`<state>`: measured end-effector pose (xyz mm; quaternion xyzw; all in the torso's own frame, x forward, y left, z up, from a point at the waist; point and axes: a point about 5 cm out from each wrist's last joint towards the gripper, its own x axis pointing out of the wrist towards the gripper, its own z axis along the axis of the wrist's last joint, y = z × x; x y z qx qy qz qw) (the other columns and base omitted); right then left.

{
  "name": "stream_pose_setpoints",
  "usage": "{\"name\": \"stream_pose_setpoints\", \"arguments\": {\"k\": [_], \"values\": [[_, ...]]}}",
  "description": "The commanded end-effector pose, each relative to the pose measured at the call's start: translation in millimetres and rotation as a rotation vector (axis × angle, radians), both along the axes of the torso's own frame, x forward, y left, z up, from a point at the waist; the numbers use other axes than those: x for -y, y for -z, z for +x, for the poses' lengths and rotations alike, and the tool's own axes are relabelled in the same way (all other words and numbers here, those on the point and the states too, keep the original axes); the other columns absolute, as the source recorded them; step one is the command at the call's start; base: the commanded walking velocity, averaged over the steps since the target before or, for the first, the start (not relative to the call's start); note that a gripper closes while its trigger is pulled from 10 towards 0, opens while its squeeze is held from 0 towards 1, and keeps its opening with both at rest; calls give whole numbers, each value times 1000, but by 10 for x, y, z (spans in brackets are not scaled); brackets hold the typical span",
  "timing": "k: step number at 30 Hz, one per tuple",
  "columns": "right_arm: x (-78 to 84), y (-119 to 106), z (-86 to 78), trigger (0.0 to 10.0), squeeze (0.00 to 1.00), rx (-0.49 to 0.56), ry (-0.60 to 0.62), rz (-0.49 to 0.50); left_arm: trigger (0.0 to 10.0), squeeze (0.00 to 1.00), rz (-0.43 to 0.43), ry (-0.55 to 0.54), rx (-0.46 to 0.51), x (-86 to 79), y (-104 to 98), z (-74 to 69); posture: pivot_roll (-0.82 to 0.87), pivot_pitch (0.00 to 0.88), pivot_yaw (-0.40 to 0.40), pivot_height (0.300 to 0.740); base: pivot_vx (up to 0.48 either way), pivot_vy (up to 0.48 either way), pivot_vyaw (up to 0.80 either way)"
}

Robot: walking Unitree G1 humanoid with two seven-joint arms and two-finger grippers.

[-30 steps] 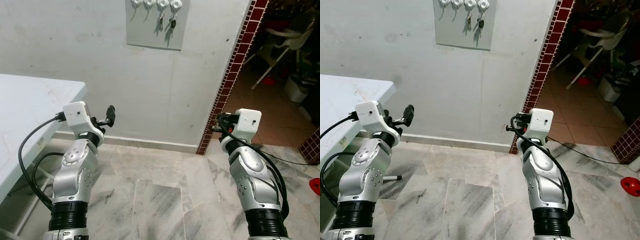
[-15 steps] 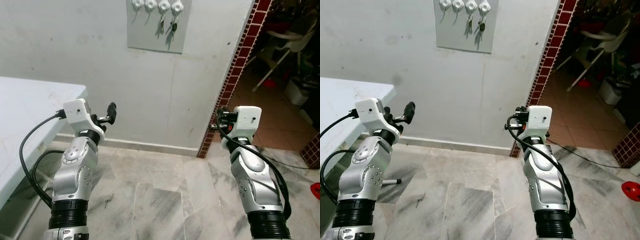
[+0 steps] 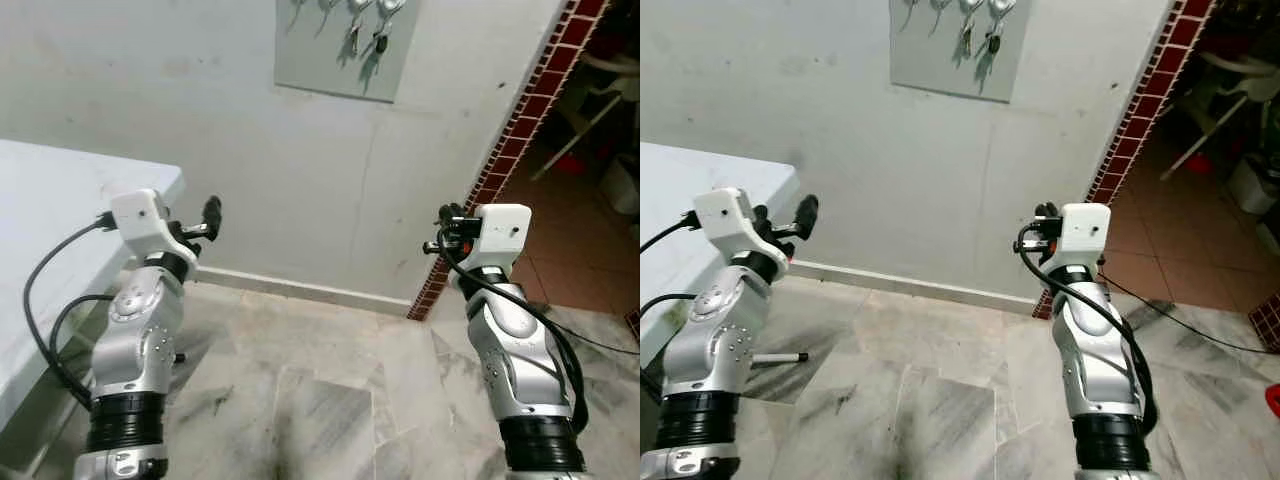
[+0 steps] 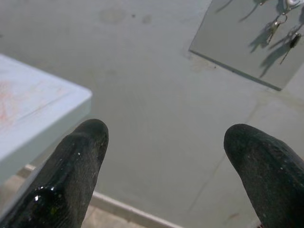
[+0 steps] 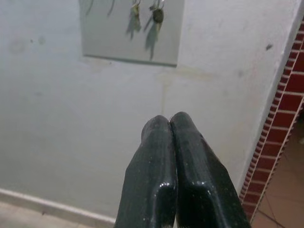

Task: Hang keys on a hook

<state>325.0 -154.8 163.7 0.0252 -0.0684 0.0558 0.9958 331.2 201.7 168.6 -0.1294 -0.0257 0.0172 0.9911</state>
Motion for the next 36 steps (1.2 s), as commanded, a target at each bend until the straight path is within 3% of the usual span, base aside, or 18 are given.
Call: {"name": "stream_pose_setpoints", "arguments": {"k": [1,36], "values": [[107,-84,-9,10000,0,37,26,-9,10000,0,-12,42,15,125,-35,32,-4,0,-74,740,450,0,0],[58,-74,-8,10000,0,36,-8,-13,10000,0,-13,49,12,142,-5,12,3,0,-82,740,443,0,0]]}}
